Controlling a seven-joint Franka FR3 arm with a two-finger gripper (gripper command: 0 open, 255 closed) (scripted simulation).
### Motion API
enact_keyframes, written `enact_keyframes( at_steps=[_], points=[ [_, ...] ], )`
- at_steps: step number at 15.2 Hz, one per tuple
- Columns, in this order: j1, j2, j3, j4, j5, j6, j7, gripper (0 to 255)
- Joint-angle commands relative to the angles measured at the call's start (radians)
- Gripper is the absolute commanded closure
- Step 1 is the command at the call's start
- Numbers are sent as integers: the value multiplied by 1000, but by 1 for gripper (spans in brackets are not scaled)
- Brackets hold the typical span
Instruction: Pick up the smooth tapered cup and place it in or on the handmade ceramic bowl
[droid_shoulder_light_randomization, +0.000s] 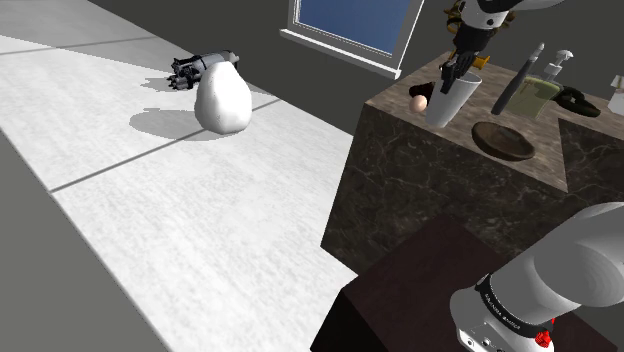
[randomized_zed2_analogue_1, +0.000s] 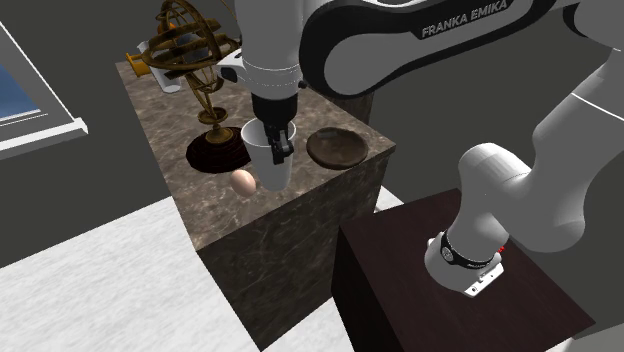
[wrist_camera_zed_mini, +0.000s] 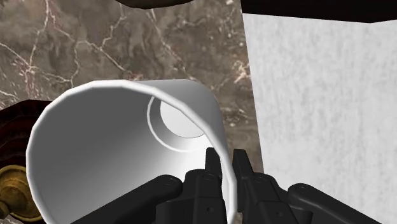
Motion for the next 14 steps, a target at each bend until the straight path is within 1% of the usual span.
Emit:
enact_keyframes(
  at_steps=[1,6,14],
  points=[
    [0,0,0,0,0,0,0,255],
    [0,0,0,0,0,0,0,255],
    [3,0,6,107,7,-106,-13,255]
  ],
)
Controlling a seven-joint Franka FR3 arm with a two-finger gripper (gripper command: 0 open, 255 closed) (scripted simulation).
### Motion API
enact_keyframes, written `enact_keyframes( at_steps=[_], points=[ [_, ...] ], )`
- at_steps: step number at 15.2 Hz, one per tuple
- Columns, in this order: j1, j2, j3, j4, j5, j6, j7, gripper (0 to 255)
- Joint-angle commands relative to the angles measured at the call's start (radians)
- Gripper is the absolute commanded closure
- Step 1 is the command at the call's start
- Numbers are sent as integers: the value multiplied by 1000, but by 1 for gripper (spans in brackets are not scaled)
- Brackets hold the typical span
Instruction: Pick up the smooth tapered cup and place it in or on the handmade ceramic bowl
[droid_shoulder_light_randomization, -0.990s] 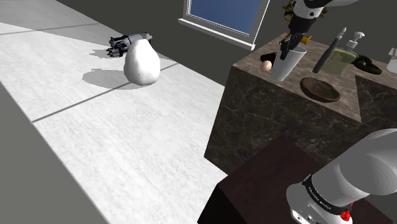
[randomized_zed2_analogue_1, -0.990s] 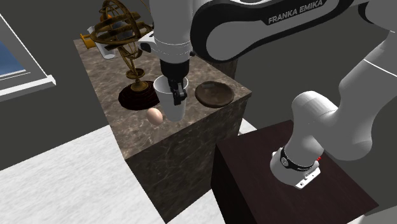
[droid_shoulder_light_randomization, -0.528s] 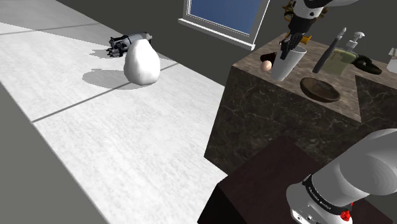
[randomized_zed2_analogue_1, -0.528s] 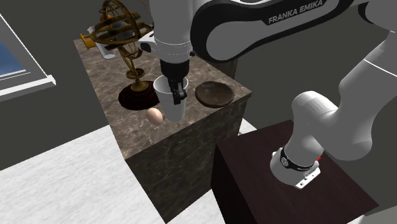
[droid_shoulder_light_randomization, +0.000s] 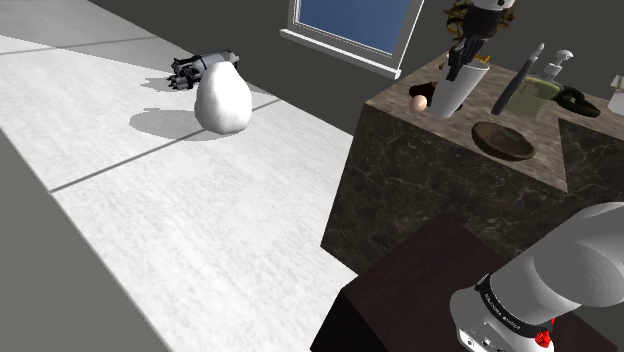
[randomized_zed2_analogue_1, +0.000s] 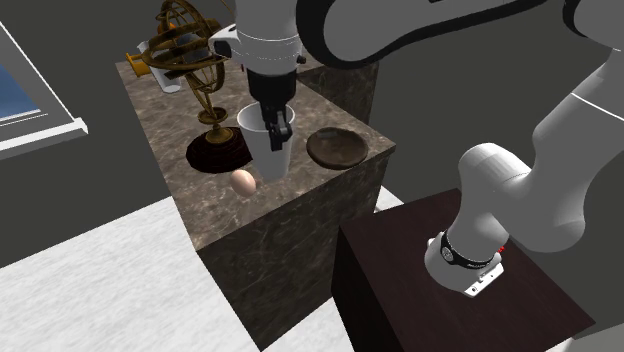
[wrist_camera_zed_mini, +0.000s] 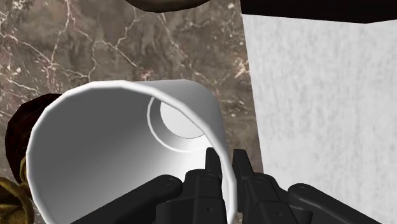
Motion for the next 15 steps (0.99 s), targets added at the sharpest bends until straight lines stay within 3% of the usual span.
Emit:
enact_keyframes(
  at_steps=[1,15],
  points=[
    [0,0,1,28,1,-27,-4,255],
    [5,38,7,253,14,-213,-31,255]
  ],
)
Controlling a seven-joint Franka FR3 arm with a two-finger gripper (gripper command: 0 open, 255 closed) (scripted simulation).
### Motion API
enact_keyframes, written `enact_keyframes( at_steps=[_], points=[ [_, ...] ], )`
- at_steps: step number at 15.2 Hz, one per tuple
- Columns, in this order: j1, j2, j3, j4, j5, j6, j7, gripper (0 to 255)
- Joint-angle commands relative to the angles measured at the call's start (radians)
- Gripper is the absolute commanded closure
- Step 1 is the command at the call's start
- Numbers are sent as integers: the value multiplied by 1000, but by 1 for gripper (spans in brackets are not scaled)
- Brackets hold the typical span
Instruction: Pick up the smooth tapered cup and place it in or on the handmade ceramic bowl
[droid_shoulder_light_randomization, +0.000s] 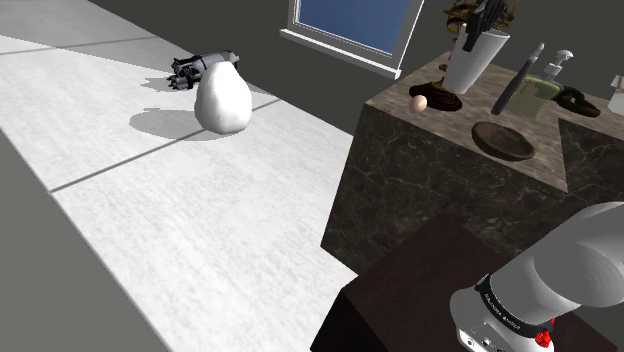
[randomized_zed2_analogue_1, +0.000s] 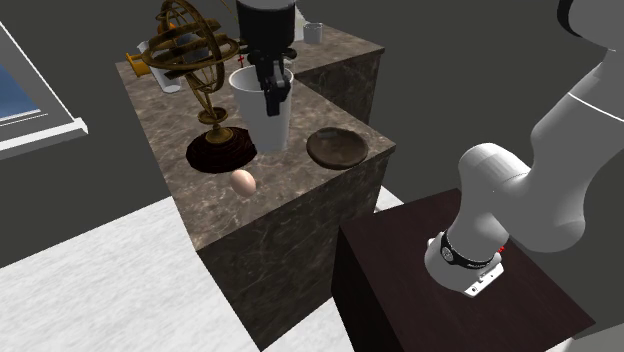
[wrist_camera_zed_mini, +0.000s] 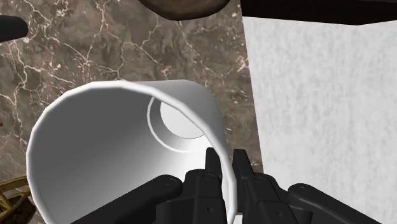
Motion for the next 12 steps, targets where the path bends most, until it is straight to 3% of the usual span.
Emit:
enact_keyframes(
  at_steps=[1,12],
  points=[
    [-4,-23,-2,3,-5,-25,-9,255],
    [-67,-313,-58,-120,-83,-166,-139,255]
  ],
)
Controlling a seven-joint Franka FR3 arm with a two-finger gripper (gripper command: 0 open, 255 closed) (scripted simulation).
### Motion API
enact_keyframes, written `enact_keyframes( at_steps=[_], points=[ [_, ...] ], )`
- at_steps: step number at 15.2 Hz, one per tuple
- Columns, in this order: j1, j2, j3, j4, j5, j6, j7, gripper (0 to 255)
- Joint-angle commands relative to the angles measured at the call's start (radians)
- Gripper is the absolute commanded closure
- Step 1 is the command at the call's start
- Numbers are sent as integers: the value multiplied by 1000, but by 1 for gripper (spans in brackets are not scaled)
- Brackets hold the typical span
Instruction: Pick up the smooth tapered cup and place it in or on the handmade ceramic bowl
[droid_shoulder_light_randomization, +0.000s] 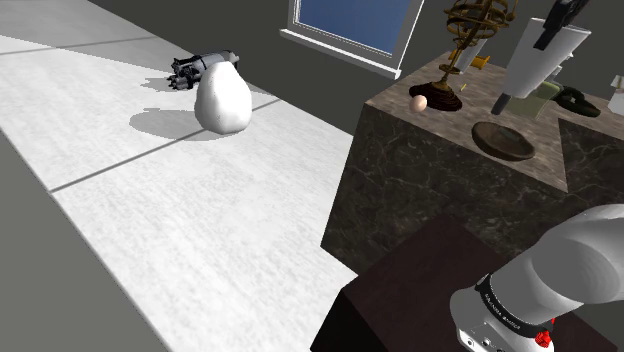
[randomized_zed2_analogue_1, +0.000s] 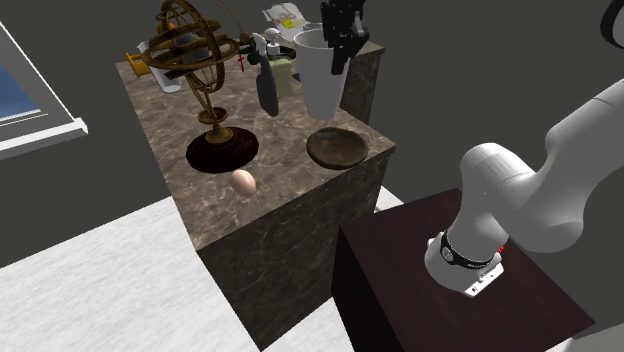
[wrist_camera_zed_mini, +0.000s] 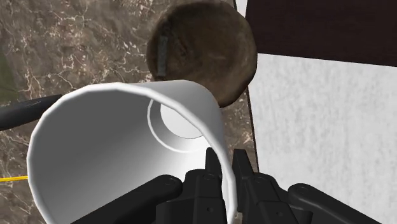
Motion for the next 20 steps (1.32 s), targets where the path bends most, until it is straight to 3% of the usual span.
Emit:
enact_keyframes(
  at_steps=[1,3,20],
  points=[
    [-13,-51,-12,-12,-17,-32,-29,255],
    [-25,-92,-25,-16,-34,-64,-58,255],
    [-42,-192,-48,-317,-66,135,-19,255]
  ],
)
